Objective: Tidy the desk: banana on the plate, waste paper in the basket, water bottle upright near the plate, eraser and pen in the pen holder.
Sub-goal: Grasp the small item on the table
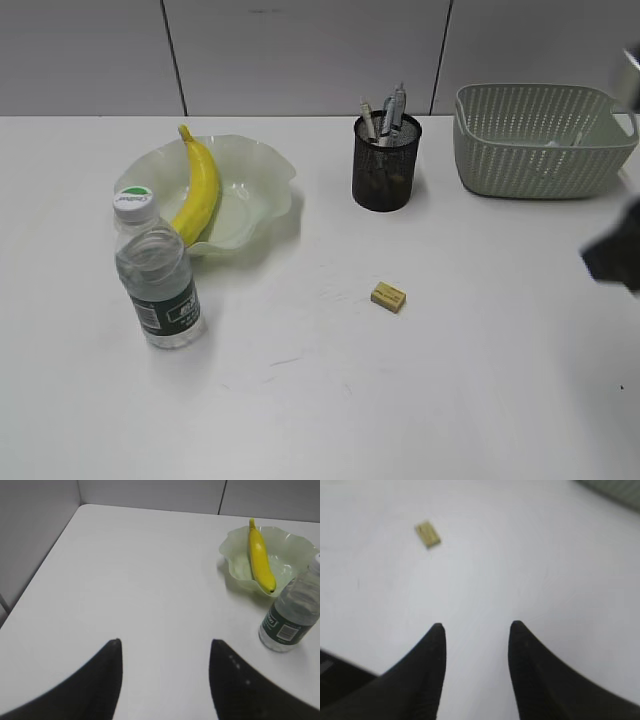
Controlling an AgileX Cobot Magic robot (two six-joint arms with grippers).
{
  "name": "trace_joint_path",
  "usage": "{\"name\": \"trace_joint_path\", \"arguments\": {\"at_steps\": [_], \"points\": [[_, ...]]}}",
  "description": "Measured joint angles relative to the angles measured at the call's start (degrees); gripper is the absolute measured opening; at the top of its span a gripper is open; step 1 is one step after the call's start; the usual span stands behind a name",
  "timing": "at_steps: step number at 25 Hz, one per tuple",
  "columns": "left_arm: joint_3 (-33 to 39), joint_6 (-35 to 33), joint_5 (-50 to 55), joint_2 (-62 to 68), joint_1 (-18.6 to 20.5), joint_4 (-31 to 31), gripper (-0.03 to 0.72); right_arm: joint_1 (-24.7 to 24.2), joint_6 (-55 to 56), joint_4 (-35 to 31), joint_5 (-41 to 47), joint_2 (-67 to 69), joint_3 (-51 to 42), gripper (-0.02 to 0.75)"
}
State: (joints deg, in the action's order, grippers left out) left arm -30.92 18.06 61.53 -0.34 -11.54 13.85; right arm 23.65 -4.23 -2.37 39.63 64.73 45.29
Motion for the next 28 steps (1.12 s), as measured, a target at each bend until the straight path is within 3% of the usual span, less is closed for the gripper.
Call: {"name": "trace_joint_path", "arguments": {"at_steps": [6, 12, 16, 18, 21, 24, 26, 28], "points": [[0.00, 0.00, -0.08, 0.05, 0.00, 0.00, 0.416, 0.00, 2.31, 0.13, 15.93, -32.67, -12.27, 0.355], [-0.30, -0.27, -1.45, 6.40, 0.05, -0.06, 0.416, 0.00, 4.23, 2.37, 18.02, -58.36, -15.12, 0.363], [-1.78, -0.45, -11.38, 13.42, 0.05, -1.20, 0.416, 0.00, 7.77, 5.23, 19.45, -64.96, -16.01, 0.363], [-2.30, -1.25, -20.72, 17.66, 0.05, -4.73, 0.416, 0.00, 8.24, 5.39, 19.54, -65.16, -16.05, 0.363], [-4.23, -10.27, -32.14, 26.11, 0.05, -14.79, 0.416, 0.00, 8.48, 5.42, 19.54, -65.12, -16.07, 0.364], [-10.28, -27.87, -36.73, 37.07, -1.83, -28.50, 0.416, -0.06, 8.48, 5.53, 19.59, -65.12, -16.12, 0.364], [-15.56, -39.82, -37.45, 46.26, -5.37, -35.96, 0.416, -0.93, 8.56, 5.53, 19.59, -65.12, -16.12, 0.364], [-20.96, -45.23, -37.59, 55.70, -11.47, -38.17, 0.416, -2.97, 8.60, 5.43, 19.59, -65.12, -16.12, 0.364]]}}
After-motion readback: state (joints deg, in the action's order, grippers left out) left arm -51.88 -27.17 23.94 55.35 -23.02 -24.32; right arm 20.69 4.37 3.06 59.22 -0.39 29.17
